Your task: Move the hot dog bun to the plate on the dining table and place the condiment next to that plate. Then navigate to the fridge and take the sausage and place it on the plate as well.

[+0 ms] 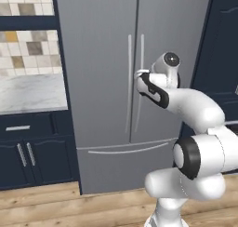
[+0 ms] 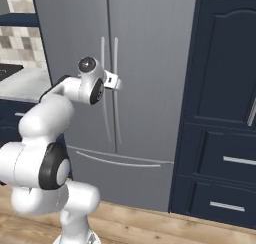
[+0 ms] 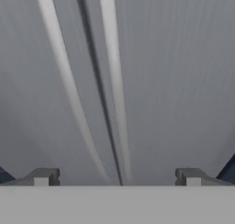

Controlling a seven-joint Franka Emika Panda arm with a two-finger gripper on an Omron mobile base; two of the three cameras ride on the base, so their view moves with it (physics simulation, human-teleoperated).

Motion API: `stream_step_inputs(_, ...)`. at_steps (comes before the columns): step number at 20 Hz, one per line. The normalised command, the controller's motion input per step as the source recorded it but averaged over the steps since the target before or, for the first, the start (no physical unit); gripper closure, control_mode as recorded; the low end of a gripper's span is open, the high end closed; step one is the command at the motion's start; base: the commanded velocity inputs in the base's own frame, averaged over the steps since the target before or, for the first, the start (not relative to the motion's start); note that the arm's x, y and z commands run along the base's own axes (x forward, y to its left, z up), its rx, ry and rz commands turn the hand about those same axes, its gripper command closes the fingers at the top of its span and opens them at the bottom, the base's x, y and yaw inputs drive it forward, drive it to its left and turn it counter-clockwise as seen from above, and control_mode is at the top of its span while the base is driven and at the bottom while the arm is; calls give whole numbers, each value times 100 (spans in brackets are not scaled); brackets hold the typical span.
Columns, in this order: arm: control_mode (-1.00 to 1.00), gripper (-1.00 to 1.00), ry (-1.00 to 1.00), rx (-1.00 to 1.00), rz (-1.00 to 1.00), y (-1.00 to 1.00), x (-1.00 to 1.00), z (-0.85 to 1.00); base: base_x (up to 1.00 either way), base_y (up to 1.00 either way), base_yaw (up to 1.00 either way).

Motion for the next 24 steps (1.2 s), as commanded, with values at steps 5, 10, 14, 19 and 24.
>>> stream_step_inputs(5,-100,-100,0,0,0,-8,45,-1,0,0,0)
stream_step_inputs(10,-100,-100,0,0,0,-4,47,-4,0,0,0)
stream_step_inputs(14,-100,-100,0,0,0,0,56,-11,0,0,0)
stream_step_inputs(19,-100,-100,0,0,0,0,57,-14,0,0,0)
stream_step_inputs(24,-100,-100,0,0,0,0,56,-17,0,0,0)
